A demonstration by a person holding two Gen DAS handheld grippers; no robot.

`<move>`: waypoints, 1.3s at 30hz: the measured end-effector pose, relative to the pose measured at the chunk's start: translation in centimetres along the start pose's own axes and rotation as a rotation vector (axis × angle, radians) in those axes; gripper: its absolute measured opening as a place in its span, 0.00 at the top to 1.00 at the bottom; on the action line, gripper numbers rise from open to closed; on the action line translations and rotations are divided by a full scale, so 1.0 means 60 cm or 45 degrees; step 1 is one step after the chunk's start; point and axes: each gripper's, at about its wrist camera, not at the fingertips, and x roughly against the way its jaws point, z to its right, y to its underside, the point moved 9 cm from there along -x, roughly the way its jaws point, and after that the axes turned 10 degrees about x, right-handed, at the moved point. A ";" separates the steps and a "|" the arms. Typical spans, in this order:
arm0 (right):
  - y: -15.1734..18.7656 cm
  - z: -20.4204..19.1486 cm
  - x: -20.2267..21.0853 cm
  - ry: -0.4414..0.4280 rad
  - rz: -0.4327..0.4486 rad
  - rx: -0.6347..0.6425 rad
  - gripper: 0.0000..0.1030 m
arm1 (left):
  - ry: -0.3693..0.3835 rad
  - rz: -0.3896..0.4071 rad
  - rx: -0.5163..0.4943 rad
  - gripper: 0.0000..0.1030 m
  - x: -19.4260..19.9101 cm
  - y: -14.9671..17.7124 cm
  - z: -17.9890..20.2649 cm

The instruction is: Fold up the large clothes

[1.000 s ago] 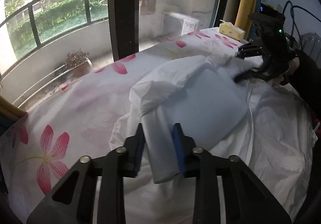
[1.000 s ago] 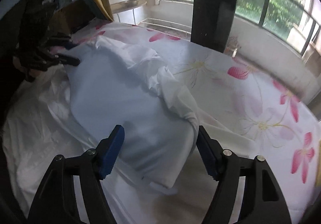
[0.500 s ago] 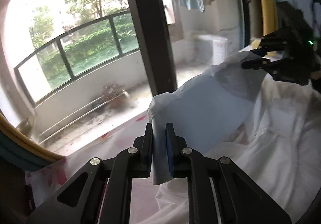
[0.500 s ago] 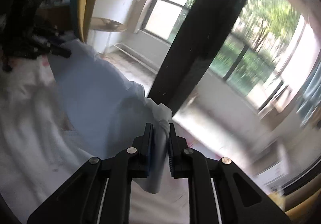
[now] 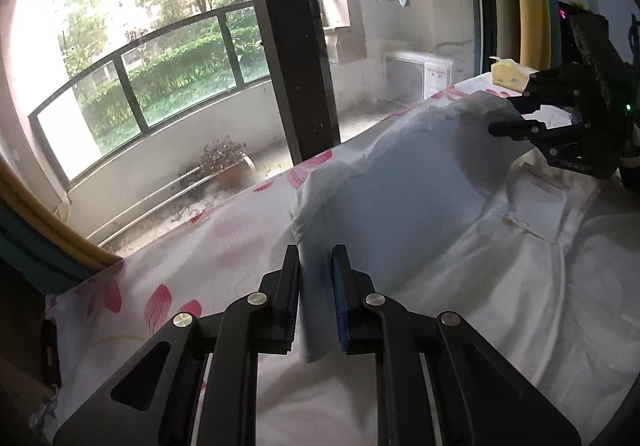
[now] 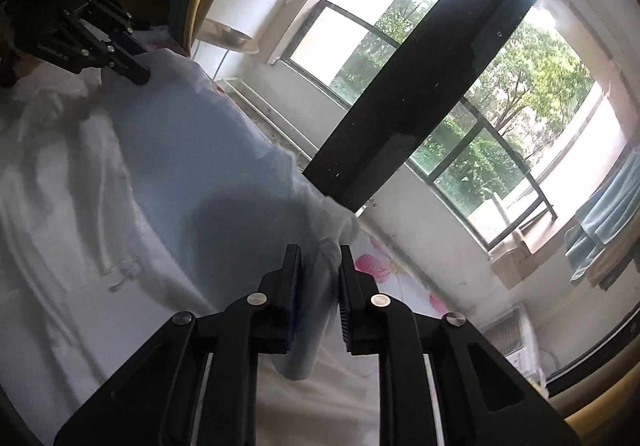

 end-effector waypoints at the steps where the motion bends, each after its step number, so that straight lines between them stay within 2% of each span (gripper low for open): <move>1: 0.004 0.000 0.004 -0.040 -0.002 -0.037 0.84 | 0.007 -0.006 -0.001 0.85 0.006 0.003 0.004; 8: 0.032 -0.004 0.032 -0.155 -0.009 -0.188 0.84 | 0.089 -0.034 0.071 0.85 0.044 0.039 0.019; 15: 0.046 -0.038 0.058 -0.199 -0.044 -0.185 0.84 | 0.126 -0.069 0.091 0.85 0.066 0.075 0.035; 18: 0.055 -0.043 0.067 -0.218 -0.064 -0.197 0.82 | 0.118 -0.102 0.094 0.80 0.072 0.092 0.039; 22: 0.073 -0.055 0.083 -0.262 -0.097 -0.248 0.77 | 0.083 -0.183 0.105 0.79 0.076 0.131 0.029; 26: 0.097 -0.062 0.103 -0.306 -0.155 -0.299 0.70 | 0.102 -0.230 0.137 0.79 0.101 0.162 0.026; 29: 0.103 -0.057 0.125 -0.302 -0.189 -0.306 0.69 | 0.123 -0.173 0.186 0.78 0.133 0.149 0.017; 31: 0.085 -0.044 0.147 -0.315 -0.121 -0.369 0.69 | 0.139 -0.114 0.249 0.77 0.149 0.125 0.008; 33: 0.058 -0.033 0.158 -0.353 -0.043 -0.440 0.61 | 0.186 -0.057 0.306 0.76 0.156 0.096 0.005; 35: 0.022 -0.024 0.151 -0.369 0.021 -0.475 0.42 | 0.221 0.003 0.354 0.67 0.153 0.061 0.005; 36: 0.003 -0.024 0.143 -0.385 0.049 -0.489 0.41 | 0.225 0.020 0.372 0.60 0.147 0.047 0.006; 39: -0.044 -0.045 0.106 -0.470 0.083 -0.507 0.41 | 0.259 0.025 0.392 0.58 0.111 0.018 0.017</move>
